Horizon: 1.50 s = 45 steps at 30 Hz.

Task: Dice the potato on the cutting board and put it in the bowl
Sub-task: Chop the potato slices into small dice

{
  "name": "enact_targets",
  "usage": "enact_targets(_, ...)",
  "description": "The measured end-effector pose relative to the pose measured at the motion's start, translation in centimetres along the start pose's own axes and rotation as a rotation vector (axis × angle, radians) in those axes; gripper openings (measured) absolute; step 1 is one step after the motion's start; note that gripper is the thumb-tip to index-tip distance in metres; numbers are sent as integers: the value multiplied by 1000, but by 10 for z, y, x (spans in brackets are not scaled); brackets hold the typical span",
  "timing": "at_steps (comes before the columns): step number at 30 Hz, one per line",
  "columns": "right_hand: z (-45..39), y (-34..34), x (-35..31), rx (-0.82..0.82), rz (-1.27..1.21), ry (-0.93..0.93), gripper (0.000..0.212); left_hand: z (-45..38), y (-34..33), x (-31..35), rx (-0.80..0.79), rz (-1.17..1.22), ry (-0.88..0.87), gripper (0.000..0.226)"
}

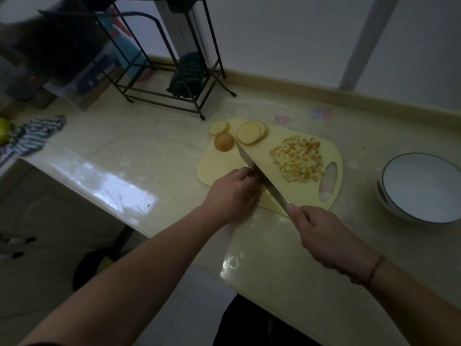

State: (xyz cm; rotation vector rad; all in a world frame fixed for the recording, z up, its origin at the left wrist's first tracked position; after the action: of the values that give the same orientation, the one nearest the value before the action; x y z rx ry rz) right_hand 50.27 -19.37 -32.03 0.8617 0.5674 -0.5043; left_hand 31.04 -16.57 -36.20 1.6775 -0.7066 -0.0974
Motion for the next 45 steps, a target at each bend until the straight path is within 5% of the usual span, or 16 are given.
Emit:
enact_targets(26, -14, -4, -2, -16, 27, 5, 53, 0, 3, 1, 17, 15, 29, 35)
enact_targets(35, -16, -1, 15, -156, -307, -203, 53, 4, -4, -3, 8, 35, 37, 28)
enact_targets(45, -2, 3, 10, -40, -45, 11, 58, 5, 4, 2, 36, 44, 9, 31)
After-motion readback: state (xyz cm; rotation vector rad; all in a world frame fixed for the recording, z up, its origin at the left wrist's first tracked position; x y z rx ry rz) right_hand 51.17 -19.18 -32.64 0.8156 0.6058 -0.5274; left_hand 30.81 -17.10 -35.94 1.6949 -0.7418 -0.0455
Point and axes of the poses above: each hand's wrist, its own z-axis away from the middle knuckle, its own y-axis out of the back of the hand, x = y × z, the point moved 5 cm from there along -z, towards the middle knuckle, and after that the axes turned 7 degrees about -y, right-handed, at the moved point
